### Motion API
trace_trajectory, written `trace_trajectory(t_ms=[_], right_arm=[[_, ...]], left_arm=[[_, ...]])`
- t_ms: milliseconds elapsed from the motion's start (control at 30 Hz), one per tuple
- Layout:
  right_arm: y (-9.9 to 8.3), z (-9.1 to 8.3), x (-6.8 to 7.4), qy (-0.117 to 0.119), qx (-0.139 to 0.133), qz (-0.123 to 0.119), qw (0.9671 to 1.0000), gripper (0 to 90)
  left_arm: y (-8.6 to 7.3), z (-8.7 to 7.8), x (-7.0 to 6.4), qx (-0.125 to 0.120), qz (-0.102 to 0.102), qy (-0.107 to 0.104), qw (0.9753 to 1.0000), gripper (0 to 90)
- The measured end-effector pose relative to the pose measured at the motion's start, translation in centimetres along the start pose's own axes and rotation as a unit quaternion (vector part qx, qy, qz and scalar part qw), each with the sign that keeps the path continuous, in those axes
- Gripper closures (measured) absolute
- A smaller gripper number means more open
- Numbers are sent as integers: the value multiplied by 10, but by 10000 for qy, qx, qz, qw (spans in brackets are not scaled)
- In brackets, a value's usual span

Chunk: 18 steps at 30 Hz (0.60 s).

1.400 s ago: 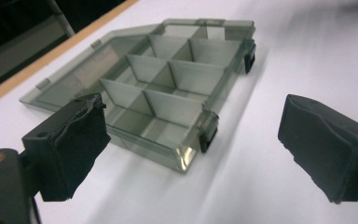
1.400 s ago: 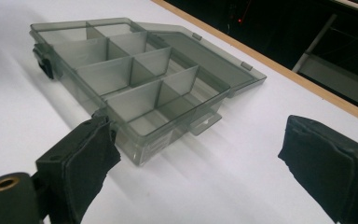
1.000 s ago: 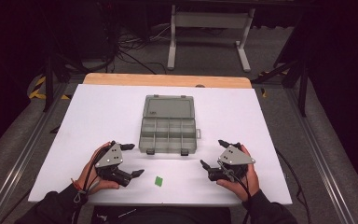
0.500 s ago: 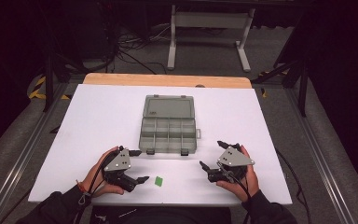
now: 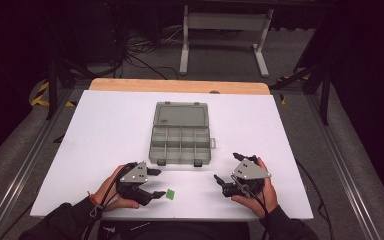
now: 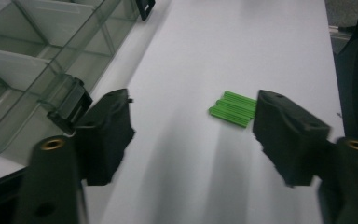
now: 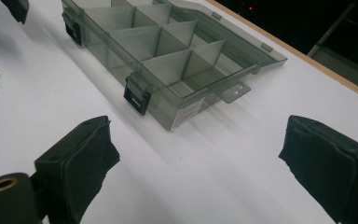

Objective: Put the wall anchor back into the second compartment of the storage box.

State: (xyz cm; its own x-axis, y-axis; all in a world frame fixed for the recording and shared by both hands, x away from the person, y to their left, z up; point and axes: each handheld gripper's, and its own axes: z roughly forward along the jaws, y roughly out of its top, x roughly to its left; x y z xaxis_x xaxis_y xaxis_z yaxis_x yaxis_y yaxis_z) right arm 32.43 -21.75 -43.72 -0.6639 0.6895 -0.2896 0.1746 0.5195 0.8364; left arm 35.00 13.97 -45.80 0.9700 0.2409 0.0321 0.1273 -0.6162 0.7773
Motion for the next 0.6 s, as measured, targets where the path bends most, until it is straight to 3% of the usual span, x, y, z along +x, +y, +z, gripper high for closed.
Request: trace_trajectory(t_ms=[133,333,600], right_arm=[[-1,-2,2,-46,41,-10,10000,89],[-1,-2,2,-30,99,-46,9999,85],[-2,3,5,98,216,-127,9996,85]], left_arm=[[2,4,3,-21,-340,-197,9992,428],[3,8,0,143,-23,-368,9992,413],[5,18,-2,294,230,-539,9978,442]])
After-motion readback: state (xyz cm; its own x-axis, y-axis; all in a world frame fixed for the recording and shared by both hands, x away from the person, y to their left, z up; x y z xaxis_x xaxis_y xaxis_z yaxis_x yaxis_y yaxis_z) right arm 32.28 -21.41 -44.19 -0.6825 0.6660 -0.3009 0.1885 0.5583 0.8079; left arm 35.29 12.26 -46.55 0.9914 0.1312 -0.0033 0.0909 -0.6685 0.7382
